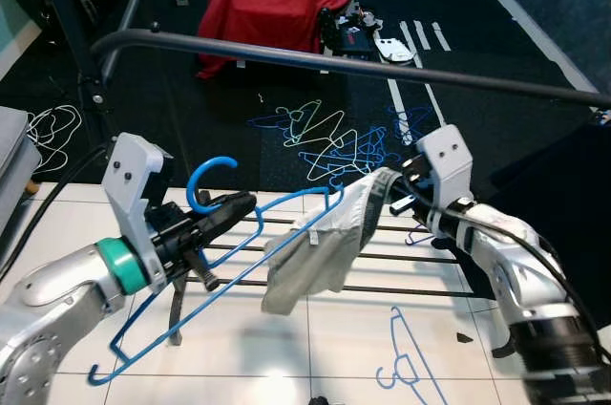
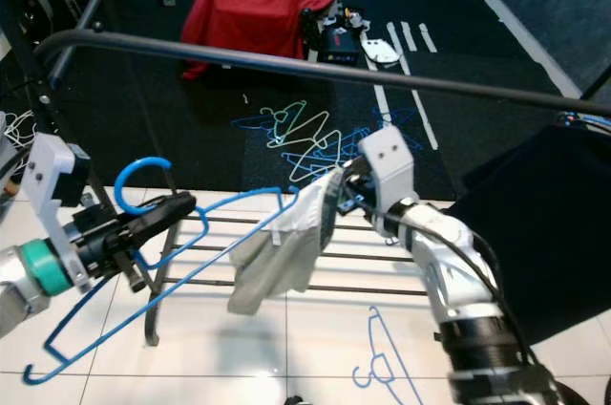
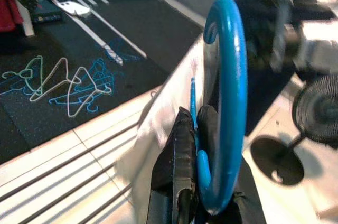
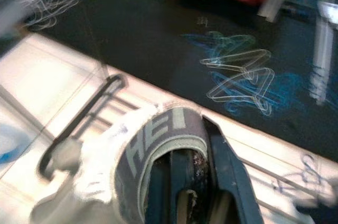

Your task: Hang hanger

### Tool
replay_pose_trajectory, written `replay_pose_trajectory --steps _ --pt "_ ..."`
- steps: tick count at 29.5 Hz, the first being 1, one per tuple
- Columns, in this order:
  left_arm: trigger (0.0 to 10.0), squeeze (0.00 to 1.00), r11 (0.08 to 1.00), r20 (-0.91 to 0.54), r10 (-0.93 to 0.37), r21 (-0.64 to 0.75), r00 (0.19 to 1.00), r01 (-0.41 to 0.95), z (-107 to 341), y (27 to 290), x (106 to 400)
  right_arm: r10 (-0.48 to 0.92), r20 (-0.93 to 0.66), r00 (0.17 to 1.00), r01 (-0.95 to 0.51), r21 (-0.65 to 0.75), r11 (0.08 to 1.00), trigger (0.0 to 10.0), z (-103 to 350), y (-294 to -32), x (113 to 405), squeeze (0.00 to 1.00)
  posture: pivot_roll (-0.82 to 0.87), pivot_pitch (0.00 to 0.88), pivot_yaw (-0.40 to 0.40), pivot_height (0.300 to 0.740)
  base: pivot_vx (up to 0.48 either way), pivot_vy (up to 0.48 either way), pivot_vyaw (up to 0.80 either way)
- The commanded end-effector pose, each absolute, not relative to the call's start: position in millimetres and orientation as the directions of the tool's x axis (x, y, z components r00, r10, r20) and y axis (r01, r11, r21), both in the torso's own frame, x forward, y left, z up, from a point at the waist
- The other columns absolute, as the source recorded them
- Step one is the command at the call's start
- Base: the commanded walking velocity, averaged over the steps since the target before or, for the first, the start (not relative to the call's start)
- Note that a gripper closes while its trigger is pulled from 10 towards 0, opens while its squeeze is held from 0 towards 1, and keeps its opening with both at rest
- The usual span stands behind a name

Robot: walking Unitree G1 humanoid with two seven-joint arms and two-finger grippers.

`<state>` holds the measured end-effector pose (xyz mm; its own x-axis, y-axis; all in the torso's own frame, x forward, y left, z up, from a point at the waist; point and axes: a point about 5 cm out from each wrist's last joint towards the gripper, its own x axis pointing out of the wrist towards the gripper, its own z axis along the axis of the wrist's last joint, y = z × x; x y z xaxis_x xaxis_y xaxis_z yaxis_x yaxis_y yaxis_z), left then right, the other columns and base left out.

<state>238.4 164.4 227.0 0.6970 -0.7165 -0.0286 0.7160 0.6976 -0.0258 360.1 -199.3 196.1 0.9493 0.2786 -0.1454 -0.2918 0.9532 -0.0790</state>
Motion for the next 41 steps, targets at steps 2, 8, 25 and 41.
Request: replay_pose_trajectory --steps 2,8,25,41 --pt "10.0 0.0 0.675 -0.065 -0.737 -0.01 0.673 0.738 225.0 160.5 235.4 0.111 -0.156 0.981 -0.102 0.062 0.993 10.0 197.5 -221.3 369.3 0.0 -0.03 0.129 0.007 0.74 0.0 0.0 0.0" --pt "10.0 0.0 0.656 -0.033 -0.755 -0.085 0.655 0.75 230.3 144.4 238.7 0.167 -0.218 0.962 -0.19 -0.092 0.977 10.0 191.5 -207.3 378.1 0.0 -0.03 0.13 0.003 0.74 0.0 0.0 0.0" --pt "10.0 0.0 0.702 -0.168 -0.712 -0.157 0.682 0.694 202.8 76.8 259.4 0.266 -0.185 0.946 -0.304 -0.223 0.926 10.0 205.2 -180.3 389.9 0.0 -0.04 0.137 0.004 0.74 0.0 0.0 0.0" --pt "10.0 0.0 0.782 -0.132 -0.615 -0.227 0.777 0.58 207.6 68.5 270.7 0.361 -0.162 0.918 -0.388 -0.189 0.902 10.0 209.2 -165.5 381.1 0.0 -0.05 0.138 0.004 0.74 0.0 0.0 0.0"
